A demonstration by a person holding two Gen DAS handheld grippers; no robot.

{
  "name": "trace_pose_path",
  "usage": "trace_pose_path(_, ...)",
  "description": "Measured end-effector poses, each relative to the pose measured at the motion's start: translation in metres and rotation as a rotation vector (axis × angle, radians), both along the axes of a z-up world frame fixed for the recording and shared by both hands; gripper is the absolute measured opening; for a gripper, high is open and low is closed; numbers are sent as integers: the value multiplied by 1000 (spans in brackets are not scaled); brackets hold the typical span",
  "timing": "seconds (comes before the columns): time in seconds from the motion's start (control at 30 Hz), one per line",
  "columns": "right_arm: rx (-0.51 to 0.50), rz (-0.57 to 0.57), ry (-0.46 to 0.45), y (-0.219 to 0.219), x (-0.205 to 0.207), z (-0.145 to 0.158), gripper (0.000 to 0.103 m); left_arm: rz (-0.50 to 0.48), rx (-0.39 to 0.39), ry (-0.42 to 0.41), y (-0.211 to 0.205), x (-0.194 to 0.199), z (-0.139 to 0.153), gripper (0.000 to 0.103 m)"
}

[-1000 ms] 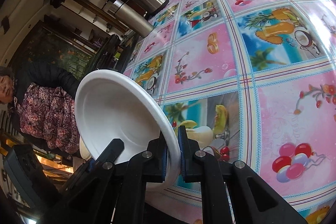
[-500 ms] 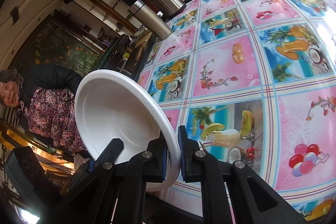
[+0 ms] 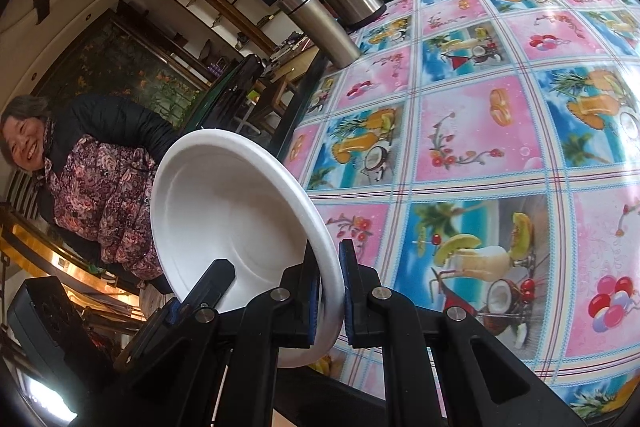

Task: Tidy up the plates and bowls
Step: 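Lower the white bowl onto the beige bowls and open both grippers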

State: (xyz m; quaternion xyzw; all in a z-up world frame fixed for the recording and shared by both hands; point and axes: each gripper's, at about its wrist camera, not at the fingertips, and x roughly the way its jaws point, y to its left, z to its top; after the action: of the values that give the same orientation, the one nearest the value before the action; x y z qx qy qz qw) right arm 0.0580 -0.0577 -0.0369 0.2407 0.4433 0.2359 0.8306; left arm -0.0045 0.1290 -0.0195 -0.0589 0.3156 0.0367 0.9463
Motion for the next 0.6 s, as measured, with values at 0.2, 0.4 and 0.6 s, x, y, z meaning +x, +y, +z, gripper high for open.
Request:
trace_pose_path(0.2,-11,33,-14,23,4,7,10,50,-10,-9,19,4,-1,13)
trace_pose_path(0.4,-22,69,-23,48,13,9,10,101,-39,-2,41,14,0,14)
trace_pose_path(0.6,-33,107,-35,79,23,14,9,155,-21,20,73,31,9,13)
